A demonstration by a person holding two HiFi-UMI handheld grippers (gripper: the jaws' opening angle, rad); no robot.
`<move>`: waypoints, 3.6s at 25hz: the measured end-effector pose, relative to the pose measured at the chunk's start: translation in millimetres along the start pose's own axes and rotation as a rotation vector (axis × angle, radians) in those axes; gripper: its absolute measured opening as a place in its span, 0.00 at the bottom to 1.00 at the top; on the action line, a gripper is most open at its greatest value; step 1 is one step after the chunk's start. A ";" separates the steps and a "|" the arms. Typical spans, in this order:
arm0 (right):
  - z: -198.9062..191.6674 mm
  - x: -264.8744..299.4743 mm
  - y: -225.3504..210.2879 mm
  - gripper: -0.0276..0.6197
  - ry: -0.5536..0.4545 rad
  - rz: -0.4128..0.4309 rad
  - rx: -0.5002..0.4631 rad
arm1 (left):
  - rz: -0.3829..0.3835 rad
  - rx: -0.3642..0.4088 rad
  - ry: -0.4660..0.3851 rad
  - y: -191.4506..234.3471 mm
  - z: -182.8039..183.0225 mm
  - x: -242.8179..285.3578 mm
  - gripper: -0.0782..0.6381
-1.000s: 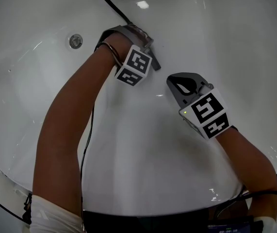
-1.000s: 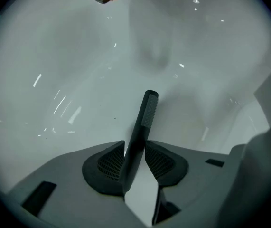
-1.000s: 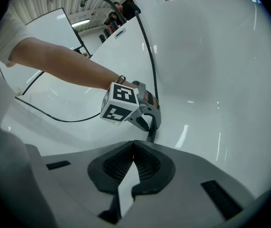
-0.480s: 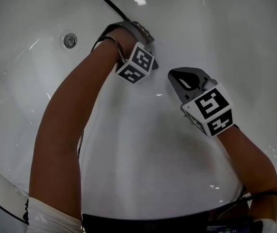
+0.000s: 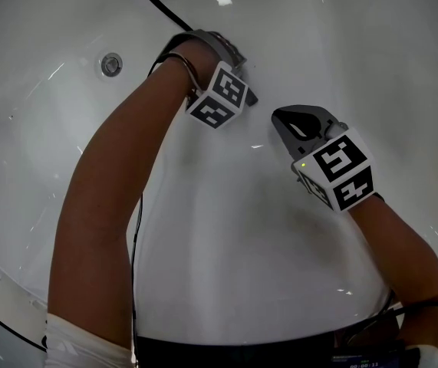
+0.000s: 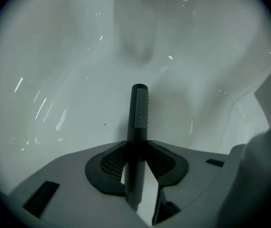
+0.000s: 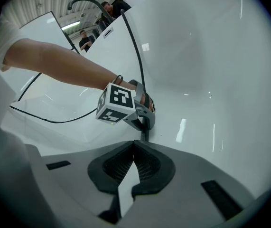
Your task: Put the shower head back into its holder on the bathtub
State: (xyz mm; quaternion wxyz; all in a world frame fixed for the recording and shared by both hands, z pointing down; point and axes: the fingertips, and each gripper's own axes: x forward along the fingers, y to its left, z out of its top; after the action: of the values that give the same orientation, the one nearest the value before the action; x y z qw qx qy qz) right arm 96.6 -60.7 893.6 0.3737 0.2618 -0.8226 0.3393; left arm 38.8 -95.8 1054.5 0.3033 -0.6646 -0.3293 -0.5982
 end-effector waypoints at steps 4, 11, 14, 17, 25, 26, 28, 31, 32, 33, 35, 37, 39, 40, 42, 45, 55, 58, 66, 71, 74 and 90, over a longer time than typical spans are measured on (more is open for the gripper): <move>11.4 -10.2 2.3 0.06 -0.006 -0.004 0.008 | 0.055 -0.031 0.011 -1.2 0.4 -9.2 0.29; 33.2 -42.4 18.6 0.06 -0.038 -0.019 0.008 | 0.116 -0.062 0.023 0.1 0.3 -55.8 0.29; 46.3 -65.5 36.2 0.06 -0.052 -0.019 0.004 | 0.155 -0.084 0.002 3.6 8.8 -91.9 0.29; 65.1 -91.7 49.2 0.06 -0.094 -0.042 -0.006 | 0.220 -0.157 -0.039 13.7 15.4 -136.1 0.29; 115.7 -171.4 88.6 0.06 -0.219 -0.117 -0.068 | 0.410 -0.362 -0.131 38.3 19.6 -257.2 0.29; 121.6 -179.3 94.2 0.06 -0.237 -0.121 -0.068 | 0.432 -0.391 -0.136 39.8 17.1 -271.3 0.29; 131.6 -193.0 105.6 0.06 -0.266 -0.124 -0.064 | 0.483 -0.451 -0.154 42.4 12.5 -301.0 0.29; 136.7 -212.2 124.4 0.06 -0.276 -0.125 -0.052 | 0.572 -0.544 -0.204 43.9 12.6 -354.0 0.29; 137.6 -219.0 130.2 0.06 -0.276 -0.126 -0.046 | 0.606 -0.581 -0.224 44.2 13.3 -373.8 0.29; 140.5 -225.8 135.4 0.06 -0.284 -0.129 -0.040 | 0.642 -0.620 -0.245 44.6 13.4 -393.7 0.29; 150.4 -239.0 143.3 0.06 -0.313 -0.135 -0.034 | 0.719 -0.701 -0.284 45.6 11.1 -433.8 0.29; 159.7 -251.1 148.7 0.06 -0.333 -0.142 -0.029 | 0.802 -0.777 -0.319 46.7 6.4 -474.5 0.29; 168.0 -263.2 154.5 0.06 -0.348 -0.148 -0.029 | 0.888 -0.849 -0.354 45.2 2.1 -515.6 0.29; 171.8 -269.4 158.1 0.06 -0.355 -0.151 -0.030 | 0.929 -0.884 -0.371 42.8 0.8 -536.0 0.29; 179.7 -283.0 164.9 0.06 -0.369 -0.156 -0.031 | 1.006 -0.947 -0.409 35.5 0.1 -575.6 0.29; 196.1 -306.6 172.4 0.06 -0.396 -0.168 -0.029 | 1.108 -1.028 -0.457 21.4 -1.5 -633.9 0.29; 265.8 -385.6 197.8 0.06 -0.494 -0.178 -0.049 | 1.440 -1.190 -0.519 -25.3 -25.4 -831.1 0.29; 285.2 -410.6 202.6 0.06 -0.534 -0.182 -0.030 | 1.537 -1.239 -0.551 -42.3 -29.3 -878.7 0.29; 329.8 -464.6 215.1 0.06 -0.621 -0.176 0.016 | 1.705 -1.364 -0.649 -65.4 -39.0 -971.2 0.29; 370.4 -486.7 228.2 0.06 -0.668 -0.162 -0.016 | 1.779 -1.364 -0.693 -70.1 -46.0 -1012.1 0.29; 397.6 -500.1 235.5 0.06 -0.699 -0.153 -0.052 | 1.822 -1.370 -0.700 -74.5 -52.6 -1024.6 0.29; 480.5 -470.7 252.1 0.06 -0.735 -0.120 -0.082 | 1.921 -1.391 -0.714 -58.7 -158.4 -1065.1 0.29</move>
State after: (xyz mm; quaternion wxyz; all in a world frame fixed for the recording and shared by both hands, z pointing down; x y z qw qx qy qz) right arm -11.2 -180.1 193.5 0.0831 0.3987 -0.8979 0.1670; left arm -174.3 -266.6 11.2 0.0949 -0.7821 0.6149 0.0334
